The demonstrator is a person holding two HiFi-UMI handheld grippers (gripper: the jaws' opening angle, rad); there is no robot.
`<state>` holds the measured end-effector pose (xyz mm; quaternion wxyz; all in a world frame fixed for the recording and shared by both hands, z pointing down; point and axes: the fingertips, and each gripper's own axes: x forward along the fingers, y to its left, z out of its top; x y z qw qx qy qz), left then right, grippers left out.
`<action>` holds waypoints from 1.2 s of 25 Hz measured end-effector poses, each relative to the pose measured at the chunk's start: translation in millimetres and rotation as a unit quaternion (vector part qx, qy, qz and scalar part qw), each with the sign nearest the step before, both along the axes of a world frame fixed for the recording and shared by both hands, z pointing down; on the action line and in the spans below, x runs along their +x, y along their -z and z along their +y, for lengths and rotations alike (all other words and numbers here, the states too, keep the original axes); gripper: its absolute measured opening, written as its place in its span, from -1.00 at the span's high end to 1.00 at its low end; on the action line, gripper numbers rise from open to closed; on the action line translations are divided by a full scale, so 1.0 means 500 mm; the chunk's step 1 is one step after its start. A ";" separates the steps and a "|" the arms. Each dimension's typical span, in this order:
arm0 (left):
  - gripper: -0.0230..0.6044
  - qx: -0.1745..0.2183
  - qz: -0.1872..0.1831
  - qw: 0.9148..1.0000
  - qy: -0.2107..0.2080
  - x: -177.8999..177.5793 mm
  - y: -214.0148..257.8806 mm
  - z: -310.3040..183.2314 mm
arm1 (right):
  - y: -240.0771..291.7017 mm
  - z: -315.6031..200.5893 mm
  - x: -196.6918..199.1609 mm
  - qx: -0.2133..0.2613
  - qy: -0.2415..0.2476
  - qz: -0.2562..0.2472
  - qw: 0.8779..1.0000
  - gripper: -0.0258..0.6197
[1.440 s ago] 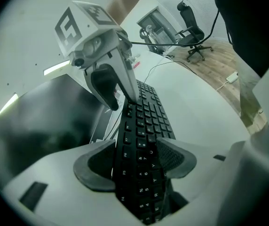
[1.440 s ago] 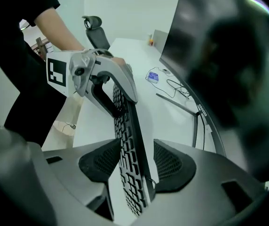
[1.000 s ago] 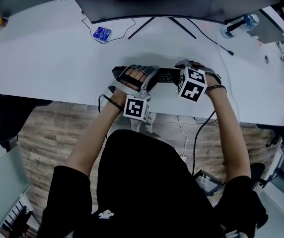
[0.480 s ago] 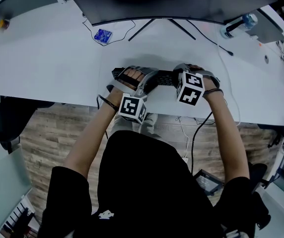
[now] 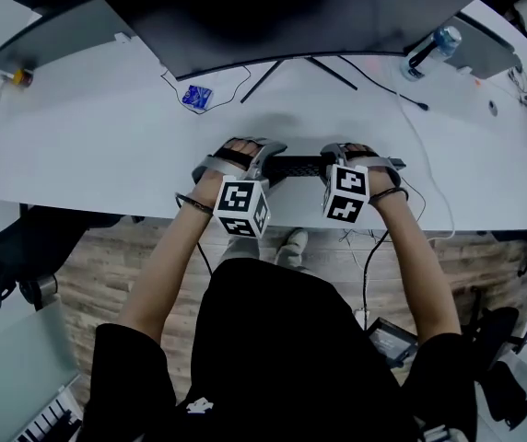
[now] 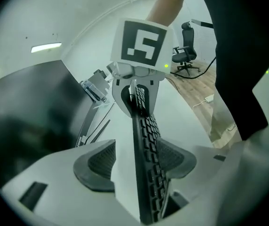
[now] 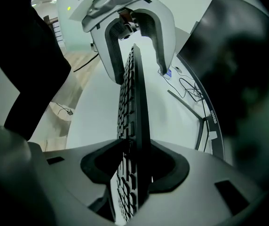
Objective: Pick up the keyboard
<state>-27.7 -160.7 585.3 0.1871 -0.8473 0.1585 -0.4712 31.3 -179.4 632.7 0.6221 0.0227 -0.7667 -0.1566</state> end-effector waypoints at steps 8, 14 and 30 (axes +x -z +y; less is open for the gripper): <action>0.04 -0.095 -0.006 0.995 0.003 0.031 -0.010 -0.006 | 0.004 0.021 0.002 0.046 -0.001 -0.005 0.999 0.41; 0.05 -0.181 -0.018 0.983 -0.001 0.046 -0.056 0.006 | 0.005 0.031 0.006 0.085 -0.004 -0.010 0.996 0.42; 0.14 -0.243 -0.132 0.961 -0.027 0.039 -0.140 0.043 | 0.005 0.043 0.012 0.113 -0.024 -0.002 0.993 0.42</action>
